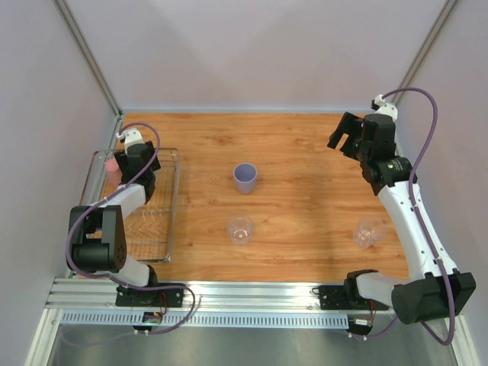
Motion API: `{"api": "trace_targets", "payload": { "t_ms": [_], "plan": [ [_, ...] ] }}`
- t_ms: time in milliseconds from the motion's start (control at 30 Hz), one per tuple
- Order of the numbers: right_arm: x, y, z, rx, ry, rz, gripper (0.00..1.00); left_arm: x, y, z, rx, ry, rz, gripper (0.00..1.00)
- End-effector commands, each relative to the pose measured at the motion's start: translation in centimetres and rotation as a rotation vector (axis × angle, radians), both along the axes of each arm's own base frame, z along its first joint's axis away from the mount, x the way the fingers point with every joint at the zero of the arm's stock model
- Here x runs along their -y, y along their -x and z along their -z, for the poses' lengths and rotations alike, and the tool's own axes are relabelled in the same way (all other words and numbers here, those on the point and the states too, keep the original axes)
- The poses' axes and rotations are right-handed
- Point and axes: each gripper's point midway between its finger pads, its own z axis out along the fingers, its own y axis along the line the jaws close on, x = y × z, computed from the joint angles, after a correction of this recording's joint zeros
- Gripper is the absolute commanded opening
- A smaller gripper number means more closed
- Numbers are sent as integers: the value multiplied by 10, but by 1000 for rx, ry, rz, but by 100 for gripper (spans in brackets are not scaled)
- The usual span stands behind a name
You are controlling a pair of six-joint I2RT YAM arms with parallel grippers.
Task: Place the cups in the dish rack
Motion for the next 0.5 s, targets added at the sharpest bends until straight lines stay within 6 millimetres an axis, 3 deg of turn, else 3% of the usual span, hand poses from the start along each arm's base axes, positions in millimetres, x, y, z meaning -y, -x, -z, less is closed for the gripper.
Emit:
{"api": "trace_targets", "payload": {
  "t_ms": [0, 467],
  "plan": [
    [-3, -9, -9, 37, -22, -8, 88, -4, -9, -14, 38, -31, 83, 38],
    [-7, -14, -9, 33, -31, -21, 88, 2, -21, -3, 48, -17, 133, 42]
  ]
}}
